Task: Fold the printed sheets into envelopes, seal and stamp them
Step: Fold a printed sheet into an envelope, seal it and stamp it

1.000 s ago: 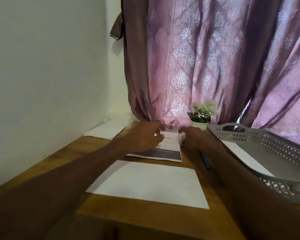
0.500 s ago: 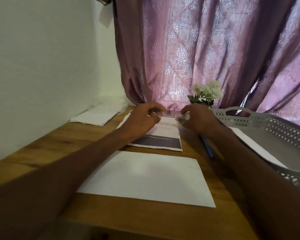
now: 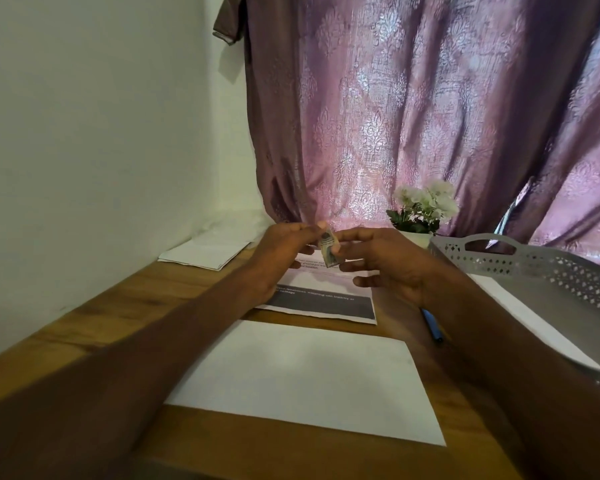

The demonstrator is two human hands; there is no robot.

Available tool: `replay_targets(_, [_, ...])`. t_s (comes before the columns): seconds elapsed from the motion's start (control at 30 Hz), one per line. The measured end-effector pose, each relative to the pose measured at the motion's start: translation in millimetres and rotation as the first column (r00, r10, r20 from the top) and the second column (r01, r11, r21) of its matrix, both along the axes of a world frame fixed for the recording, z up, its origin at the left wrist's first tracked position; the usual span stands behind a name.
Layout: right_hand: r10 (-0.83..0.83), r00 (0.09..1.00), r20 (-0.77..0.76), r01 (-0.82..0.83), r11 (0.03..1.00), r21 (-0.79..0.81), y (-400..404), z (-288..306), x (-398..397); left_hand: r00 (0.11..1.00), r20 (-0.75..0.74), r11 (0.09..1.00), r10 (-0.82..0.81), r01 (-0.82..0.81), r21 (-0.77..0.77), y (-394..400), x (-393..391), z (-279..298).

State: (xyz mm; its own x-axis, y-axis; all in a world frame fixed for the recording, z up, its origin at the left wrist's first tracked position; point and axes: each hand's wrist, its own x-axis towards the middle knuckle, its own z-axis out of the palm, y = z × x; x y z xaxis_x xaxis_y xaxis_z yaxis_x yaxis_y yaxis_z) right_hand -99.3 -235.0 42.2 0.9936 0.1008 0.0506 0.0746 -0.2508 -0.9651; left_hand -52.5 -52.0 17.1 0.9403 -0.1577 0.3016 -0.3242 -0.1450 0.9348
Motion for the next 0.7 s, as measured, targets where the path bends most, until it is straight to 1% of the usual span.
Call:
replay_targets(0.23, [0.0,1.0,-0.016,0.0,1.0,-0.027,2.4,-0.8,-2.0,1.0,-0.002,0.995,0.028,-0.028,-0.092,3.8,-1.7,0.7])
replay_targets(0.5, [-0.091,0.994,-0.068,0.089,0.996,-0.024,-1.0,-2.7,-0.7,0.998,0.004,0.986,0.056,-0.055,-0.158,1.7,-3.9,0.3])
replay_targets(0.63, [-0.118,0.988,-0.099,0.116,0.993,-0.029,-3.2,-4.0,-1.6,0.999,-0.019,0.972,0.045,-0.048,-0.229,5.8,-4.5,1.0])
replay_targets(0.7, [-0.164,0.983,-0.079,0.16,0.986,-0.056,-5.2,-4.4,-2.0,0.998,-0.026,0.969,0.05,-0.055,-0.242,8.1,-3.7,1.7])
